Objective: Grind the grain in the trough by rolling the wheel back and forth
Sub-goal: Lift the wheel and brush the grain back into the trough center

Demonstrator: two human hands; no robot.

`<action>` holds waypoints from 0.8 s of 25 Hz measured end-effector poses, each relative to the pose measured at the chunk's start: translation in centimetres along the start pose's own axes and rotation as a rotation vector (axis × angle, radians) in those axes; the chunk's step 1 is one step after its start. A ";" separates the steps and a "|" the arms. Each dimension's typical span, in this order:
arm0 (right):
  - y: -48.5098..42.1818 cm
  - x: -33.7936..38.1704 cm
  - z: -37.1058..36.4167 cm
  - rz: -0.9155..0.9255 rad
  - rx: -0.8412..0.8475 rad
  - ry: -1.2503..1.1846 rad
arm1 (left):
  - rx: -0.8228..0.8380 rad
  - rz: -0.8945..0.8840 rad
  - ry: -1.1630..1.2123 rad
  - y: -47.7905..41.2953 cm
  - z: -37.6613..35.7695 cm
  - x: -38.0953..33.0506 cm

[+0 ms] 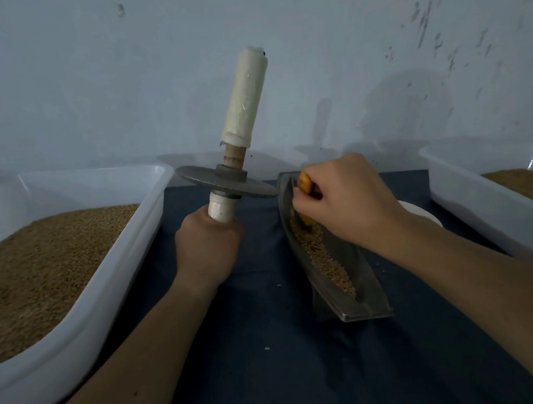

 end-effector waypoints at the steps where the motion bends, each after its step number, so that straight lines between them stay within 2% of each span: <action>1: 0.3 0.4 0.5 0.015 -0.011 -0.005 | -0.002 -0.003 -0.007 0.1 0.0 0.0; 6: -1.8 0.0 2.2 0.000 -0.140 0.005 | -0.022 -0.037 -0.047 0.4 0.2 -0.4; 12: -0.2 -0.6 0.6 -0.026 0.003 -0.023 | -0.025 -0.034 -0.039 0.3 0.2 -0.3; 18: 1.3 1.6 9.9 -0.061 -0.194 -0.144 | -0.017 -0.044 -0.060 0.4 0.1 -0.5; 20: 2.1 3.2 12.5 -0.043 -0.189 -0.157 | -0.023 -0.061 -0.078 0.4 0.1 -0.6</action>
Point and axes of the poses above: each hand's wrist, its own y-axis away from the middle knuckle, its own z-axis out of the back of the hand, x = y × z, the point moved 7 cm from there along -y, towards the middle knuckle, and after that the axes turned 7 degrees about -x, right-handed, at the moved point
